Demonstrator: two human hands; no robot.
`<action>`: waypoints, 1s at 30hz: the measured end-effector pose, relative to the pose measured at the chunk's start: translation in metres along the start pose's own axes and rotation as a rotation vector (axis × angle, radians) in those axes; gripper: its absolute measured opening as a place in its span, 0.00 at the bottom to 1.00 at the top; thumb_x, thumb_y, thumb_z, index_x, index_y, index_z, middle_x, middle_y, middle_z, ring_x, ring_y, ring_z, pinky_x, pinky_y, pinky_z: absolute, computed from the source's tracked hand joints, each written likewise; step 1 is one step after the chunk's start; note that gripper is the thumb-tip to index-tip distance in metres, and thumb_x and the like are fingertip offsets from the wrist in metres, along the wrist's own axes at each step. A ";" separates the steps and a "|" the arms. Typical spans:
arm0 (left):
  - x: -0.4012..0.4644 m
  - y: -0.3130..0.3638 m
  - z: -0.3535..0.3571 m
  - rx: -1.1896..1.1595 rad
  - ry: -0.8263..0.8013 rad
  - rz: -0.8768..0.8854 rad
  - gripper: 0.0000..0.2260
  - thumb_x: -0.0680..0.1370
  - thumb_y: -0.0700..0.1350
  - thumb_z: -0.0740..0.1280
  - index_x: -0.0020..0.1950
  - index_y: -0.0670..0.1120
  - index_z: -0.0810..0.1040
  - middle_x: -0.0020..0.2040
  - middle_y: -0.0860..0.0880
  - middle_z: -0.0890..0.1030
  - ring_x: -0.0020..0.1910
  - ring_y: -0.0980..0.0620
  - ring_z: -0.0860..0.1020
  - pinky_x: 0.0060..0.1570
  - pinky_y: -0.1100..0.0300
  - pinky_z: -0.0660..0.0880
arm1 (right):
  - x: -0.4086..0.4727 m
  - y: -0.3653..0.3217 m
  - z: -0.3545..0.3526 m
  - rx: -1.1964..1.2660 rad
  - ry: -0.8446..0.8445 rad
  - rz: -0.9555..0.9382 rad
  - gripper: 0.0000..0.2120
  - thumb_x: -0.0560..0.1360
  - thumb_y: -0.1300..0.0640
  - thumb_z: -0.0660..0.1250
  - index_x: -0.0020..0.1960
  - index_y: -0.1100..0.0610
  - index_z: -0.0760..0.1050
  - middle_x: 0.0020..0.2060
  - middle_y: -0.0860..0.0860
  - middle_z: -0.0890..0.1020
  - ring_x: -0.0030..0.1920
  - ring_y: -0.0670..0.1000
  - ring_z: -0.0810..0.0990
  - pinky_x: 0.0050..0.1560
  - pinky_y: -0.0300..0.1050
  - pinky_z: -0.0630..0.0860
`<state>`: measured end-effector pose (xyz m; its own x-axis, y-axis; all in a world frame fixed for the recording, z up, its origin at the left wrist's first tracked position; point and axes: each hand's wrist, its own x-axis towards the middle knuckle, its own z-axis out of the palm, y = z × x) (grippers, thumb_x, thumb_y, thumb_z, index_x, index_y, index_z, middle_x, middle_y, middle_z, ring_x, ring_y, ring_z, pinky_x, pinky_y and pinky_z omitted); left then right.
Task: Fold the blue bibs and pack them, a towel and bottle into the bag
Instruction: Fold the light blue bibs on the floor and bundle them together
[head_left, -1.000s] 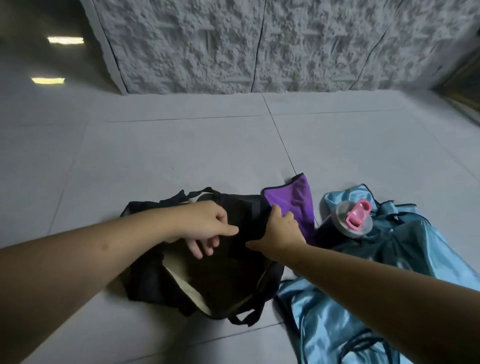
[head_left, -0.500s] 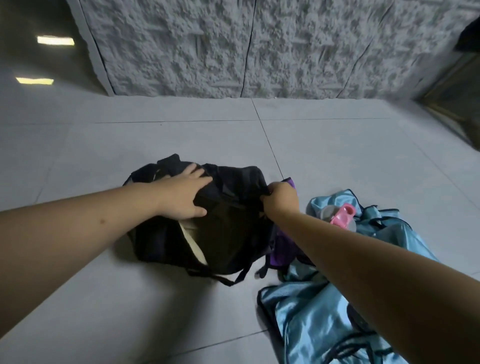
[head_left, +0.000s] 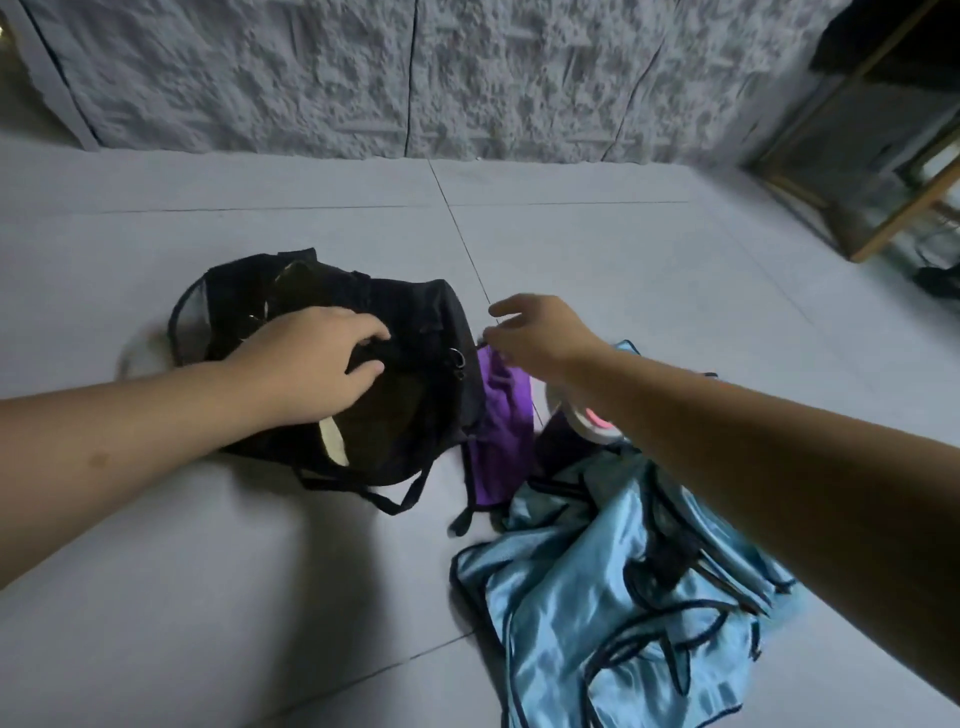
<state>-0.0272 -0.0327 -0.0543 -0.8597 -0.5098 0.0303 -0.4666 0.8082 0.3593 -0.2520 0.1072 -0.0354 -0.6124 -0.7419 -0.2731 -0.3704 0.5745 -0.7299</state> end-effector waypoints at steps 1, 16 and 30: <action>-0.001 0.009 0.003 -0.025 0.011 0.022 0.14 0.79 0.53 0.68 0.64 0.54 0.79 0.55 0.55 0.81 0.56 0.50 0.79 0.51 0.54 0.75 | -0.009 -0.003 -0.013 0.003 -0.009 -0.012 0.17 0.78 0.60 0.70 0.66 0.59 0.78 0.49 0.57 0.87 0.38 0.54 0.82 0.39 0.42 0.80; 0.000 0.126 0.070 -0.338 -0.076 0.197 0.06 0.76 0.50 0.71 0.53 0.57 0.81 0.41 0.58 0.78 0.41 0.59 0.76 0.47 0.55 0.77 | -0.110 0.075 -0.135 -0.319 0.329 0.087 0.19 0.75 0.54 0.74 0.65 0.54 0.80 0.52 0.49 0.85 0.49 0.49 0.84 0.52 0.40 0.78; 0.004 0.199 0.069 -0.590 -0.226 0.173 0.08 0.79 0.48 0.71 0.58 0.56 0.81 0.46 0.56 0.80 0.38 0.59 0.76 0.47 0.64 0.75 | -0.149 0.152 -0.120 -0.611 0.209 0.256 0.21 0.68 0.31 0.74 0.50 0.44 0.74 0.44 0.43 0.80 0.43 0.45 0.79 0.39 0.43 0.73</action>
<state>-0.1385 0.1467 -0.0472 -0.9645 -0.2609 -0.0400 -0.1809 0.5429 0.8201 -0.3009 0.3461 -0.0301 -0.8320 -0.5098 -0.2189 -0.4852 0.8599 -0.1585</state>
